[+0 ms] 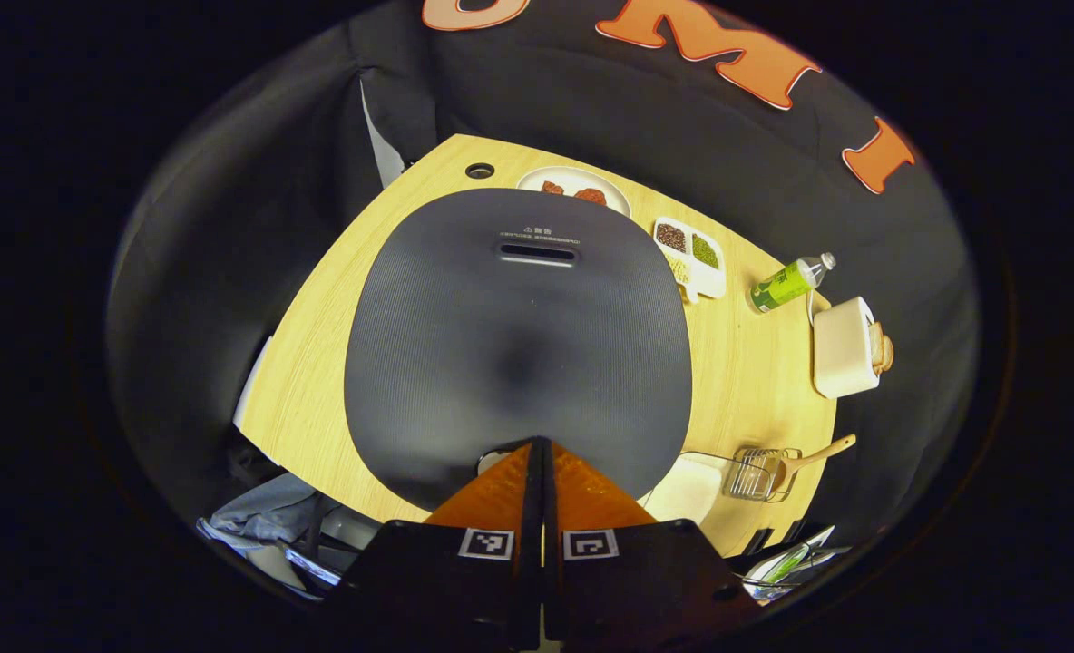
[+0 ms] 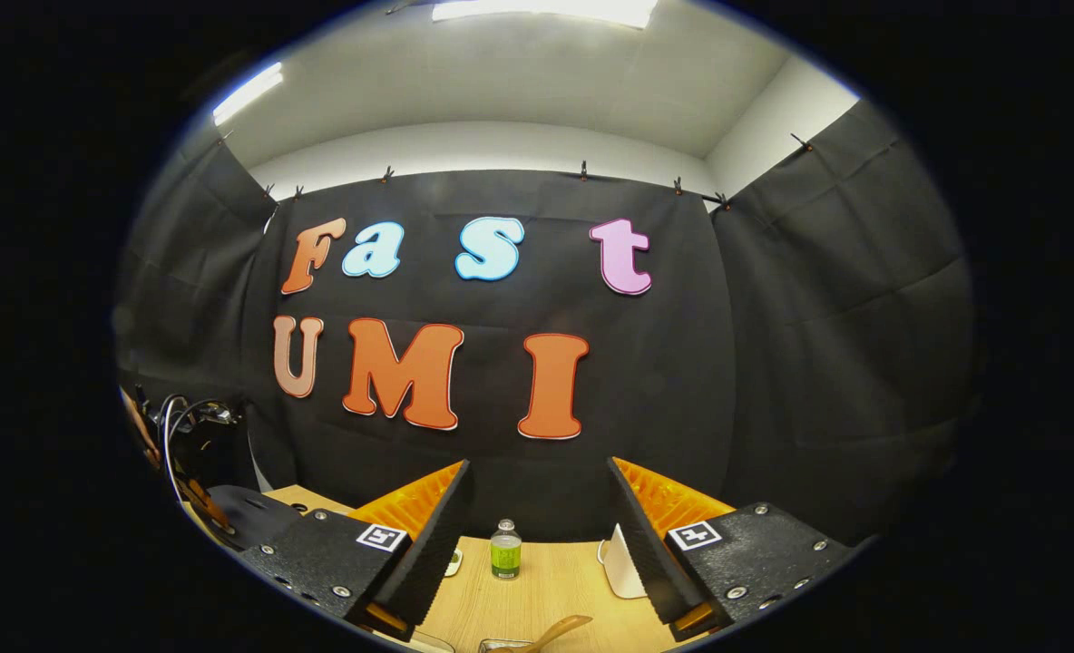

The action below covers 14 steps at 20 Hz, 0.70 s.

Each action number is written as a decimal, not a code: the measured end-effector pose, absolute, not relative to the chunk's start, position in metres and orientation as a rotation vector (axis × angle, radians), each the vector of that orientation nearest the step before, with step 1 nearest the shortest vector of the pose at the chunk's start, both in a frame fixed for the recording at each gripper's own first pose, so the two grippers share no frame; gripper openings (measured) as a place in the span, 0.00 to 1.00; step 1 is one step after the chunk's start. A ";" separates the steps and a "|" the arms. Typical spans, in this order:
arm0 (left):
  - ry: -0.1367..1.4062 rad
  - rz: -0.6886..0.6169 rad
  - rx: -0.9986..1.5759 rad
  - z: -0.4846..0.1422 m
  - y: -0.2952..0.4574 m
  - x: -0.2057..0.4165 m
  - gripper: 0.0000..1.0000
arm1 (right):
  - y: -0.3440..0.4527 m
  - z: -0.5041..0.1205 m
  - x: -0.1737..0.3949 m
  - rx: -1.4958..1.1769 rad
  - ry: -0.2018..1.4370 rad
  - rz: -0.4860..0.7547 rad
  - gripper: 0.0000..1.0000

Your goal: Close the left gripper, press the button to open the rice cooker; take a wooden spoon from the chopstick holder with the right hand, scoop a spoonful of rice and pour it into the rice cooker, then put the wooden spoon back into the chopstick holder.

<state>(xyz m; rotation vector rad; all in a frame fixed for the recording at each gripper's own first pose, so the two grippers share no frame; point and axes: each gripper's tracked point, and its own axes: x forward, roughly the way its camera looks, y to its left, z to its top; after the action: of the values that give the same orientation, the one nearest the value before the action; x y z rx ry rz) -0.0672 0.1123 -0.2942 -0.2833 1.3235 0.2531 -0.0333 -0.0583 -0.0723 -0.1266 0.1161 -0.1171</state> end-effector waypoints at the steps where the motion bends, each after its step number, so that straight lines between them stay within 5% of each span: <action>1: 1.312 0.245 -0.278 -0.296 0.115 -0.063 0.05 | -0.057 -0.073 -0.033 -0.121 0.117 -0.115 0.89; 5: 1.255 0.226 -0.253 -0.291 0.112 -0.063 0.11 | -0.054 -0.080 -0.034 -0.108 0.133 -0.097 0.89; 7: 1.186 0.224 -0.197 -0.284 0.112 -0.061 0.06 | -0.056 -0.087 -0.034 -0.098 0.149 -0.095 0.89; 14: 0.566 0.271 0.210 -0.146 0.125 0.004 0.06 | -0.059 -0.133 -0.041 -0.042 0.266 -0.081 0.89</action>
<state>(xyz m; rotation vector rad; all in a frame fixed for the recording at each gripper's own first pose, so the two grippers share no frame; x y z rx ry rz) 0.0035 0.1251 -0.1456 0.2100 0.5662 0.2711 -0.0412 -0.0587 -0.1326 -0.0424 0.2663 -0.0808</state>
